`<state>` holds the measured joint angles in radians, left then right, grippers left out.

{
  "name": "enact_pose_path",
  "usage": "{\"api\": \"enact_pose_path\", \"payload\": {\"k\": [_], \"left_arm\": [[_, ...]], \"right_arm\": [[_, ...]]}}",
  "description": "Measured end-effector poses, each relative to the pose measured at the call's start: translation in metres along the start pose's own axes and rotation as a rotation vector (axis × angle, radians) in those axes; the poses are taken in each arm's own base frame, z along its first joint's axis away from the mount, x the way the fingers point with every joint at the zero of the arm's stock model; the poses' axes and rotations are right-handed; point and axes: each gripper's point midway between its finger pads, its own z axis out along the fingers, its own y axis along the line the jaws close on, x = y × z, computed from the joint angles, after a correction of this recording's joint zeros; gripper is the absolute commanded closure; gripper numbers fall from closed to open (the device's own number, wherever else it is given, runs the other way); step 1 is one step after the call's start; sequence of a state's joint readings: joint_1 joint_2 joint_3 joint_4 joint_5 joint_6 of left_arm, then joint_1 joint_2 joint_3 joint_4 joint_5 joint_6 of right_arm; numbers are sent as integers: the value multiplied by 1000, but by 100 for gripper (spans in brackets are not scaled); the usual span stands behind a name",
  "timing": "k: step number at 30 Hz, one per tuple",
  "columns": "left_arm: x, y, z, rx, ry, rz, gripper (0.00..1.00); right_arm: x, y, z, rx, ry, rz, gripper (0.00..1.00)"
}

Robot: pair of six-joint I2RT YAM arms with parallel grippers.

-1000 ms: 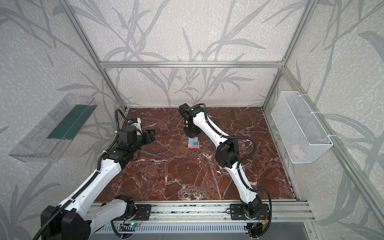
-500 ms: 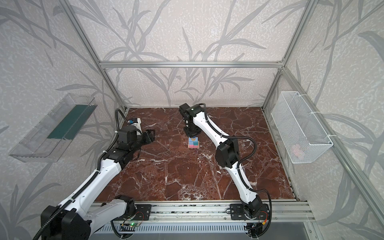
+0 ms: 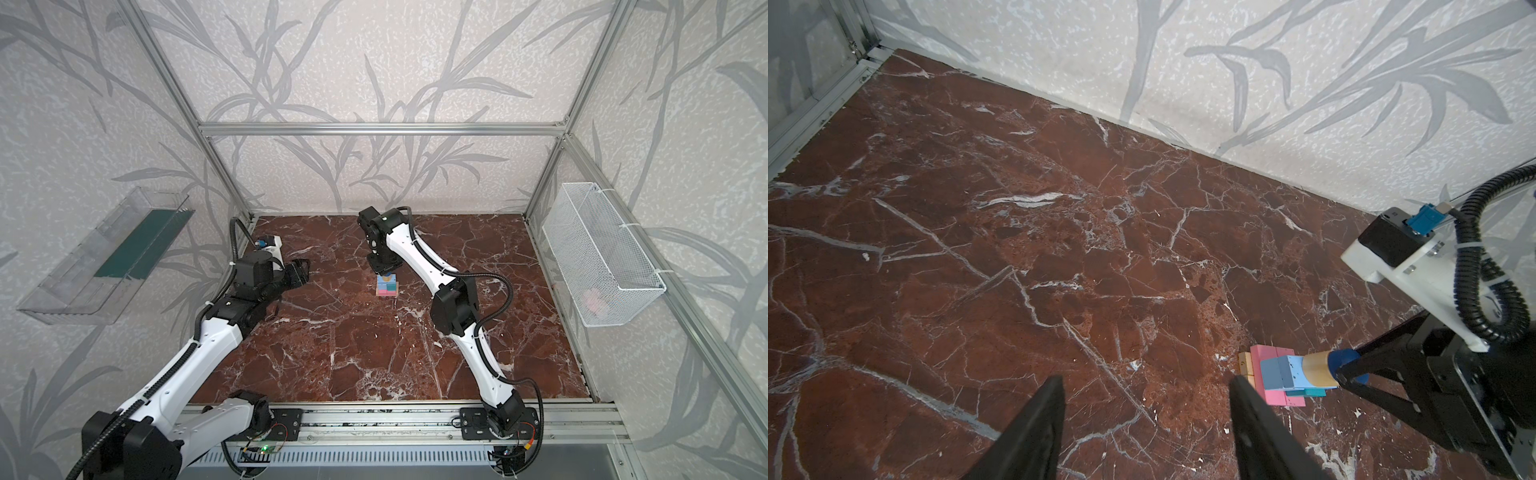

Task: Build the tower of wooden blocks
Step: 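Lower the blue cylinder onto the beige cylinder and open the right gripper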

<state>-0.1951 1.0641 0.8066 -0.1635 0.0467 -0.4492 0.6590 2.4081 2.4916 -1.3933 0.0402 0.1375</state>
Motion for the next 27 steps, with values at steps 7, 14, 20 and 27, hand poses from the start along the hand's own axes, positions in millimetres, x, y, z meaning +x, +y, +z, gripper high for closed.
{"api": "enact_pose_path", "payload": {"k": [7,14,20,27], "left_arm": [[0,0,0,0,0,0,38],[0,1,0,-2,-1,-2,38],[0,1,0,-1,0,-3,38],[-1,1,0,-1,0,-3,38]], "right_arm": [[0,0,0,0,0,3,65],[0,0,0,-1,0,6,54],[0,0,0,-1,0,8,52],[-4,1,-3,-4,-14,12,34]]}}
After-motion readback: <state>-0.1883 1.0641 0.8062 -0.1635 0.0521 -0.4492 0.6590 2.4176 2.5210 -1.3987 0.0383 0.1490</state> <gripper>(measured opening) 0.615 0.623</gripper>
